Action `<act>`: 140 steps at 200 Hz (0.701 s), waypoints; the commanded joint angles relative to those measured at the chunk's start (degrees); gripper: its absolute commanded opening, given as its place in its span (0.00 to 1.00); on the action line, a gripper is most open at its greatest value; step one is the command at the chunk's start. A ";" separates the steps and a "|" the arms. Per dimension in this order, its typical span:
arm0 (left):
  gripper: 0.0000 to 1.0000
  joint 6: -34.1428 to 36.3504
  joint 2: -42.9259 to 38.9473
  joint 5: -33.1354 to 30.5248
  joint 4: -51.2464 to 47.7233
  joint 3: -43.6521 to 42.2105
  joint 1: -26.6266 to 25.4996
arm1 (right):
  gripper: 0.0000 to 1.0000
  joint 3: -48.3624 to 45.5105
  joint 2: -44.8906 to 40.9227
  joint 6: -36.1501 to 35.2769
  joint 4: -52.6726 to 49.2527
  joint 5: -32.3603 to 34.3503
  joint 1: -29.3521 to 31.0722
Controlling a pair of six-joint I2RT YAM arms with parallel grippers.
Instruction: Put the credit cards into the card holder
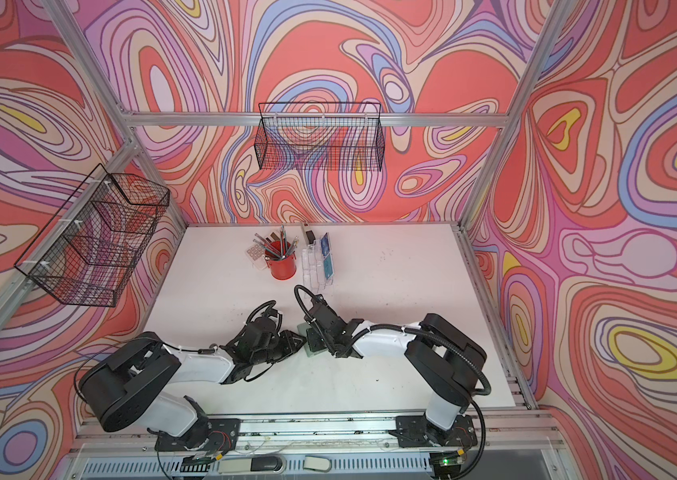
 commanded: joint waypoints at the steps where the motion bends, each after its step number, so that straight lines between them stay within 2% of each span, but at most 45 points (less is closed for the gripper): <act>1: 0.28 0.34 1.09 -0.69 -8.99 -1.57 -0.20 | 0.00 -1.80 2.14 1.26 -2.69 2.68 -0.26; 83: 0.28 0.30 0.75 -0.78 -9.14 -1.73 -0.20 | 0.00 -2.75 2.86 2.31 -1.85 1.66 -1.72; 140: 0.28 0.33 0.90 -0.78 -9.00 -1.65 -0.21 | 0.00 -3.30 6.06 1.79 0.07 -3.57 -4.29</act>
